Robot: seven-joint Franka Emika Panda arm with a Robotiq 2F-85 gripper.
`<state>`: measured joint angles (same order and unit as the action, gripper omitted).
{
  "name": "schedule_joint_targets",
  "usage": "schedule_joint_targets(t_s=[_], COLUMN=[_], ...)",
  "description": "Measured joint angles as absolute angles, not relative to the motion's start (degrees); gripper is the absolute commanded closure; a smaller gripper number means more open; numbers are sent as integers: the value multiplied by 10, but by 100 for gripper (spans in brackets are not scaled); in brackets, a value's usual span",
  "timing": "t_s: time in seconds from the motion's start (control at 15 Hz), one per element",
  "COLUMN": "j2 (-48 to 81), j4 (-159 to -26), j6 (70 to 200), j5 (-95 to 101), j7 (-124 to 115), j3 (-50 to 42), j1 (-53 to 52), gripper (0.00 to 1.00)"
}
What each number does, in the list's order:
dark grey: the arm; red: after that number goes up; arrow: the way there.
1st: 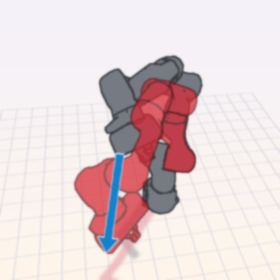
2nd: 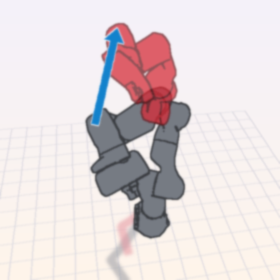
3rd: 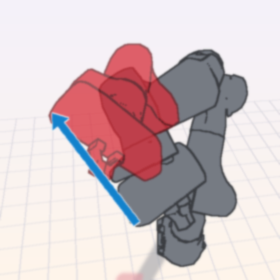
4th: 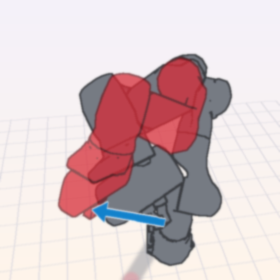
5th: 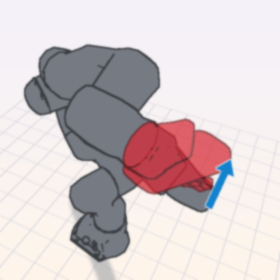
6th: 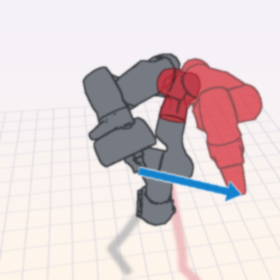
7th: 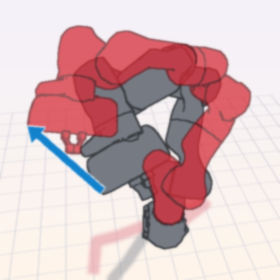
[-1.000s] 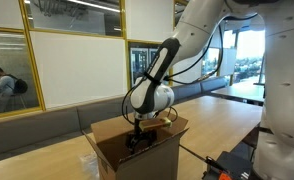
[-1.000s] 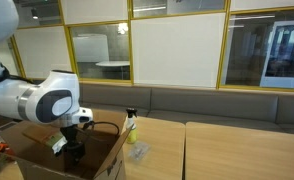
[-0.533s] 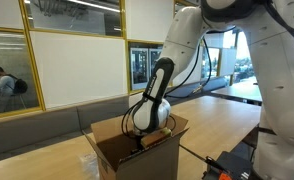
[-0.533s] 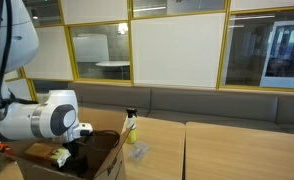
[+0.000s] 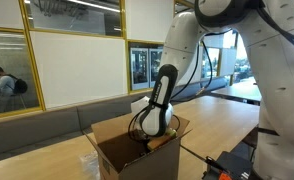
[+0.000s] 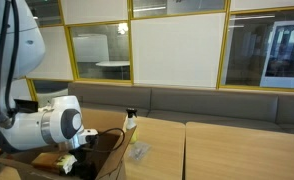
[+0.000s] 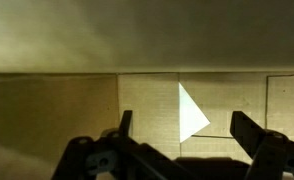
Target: Place the clear plastics and spray bottles inside the brown box
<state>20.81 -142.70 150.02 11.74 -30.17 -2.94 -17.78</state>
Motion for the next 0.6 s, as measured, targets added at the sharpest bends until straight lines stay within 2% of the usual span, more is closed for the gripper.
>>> schedule_joint_targets(t_s=[0.6], j2=[214], j4=[-1473], j6=[1498], j5=[251], j7=[-381], j3=[-151], j1=[-171], gripper=[0])
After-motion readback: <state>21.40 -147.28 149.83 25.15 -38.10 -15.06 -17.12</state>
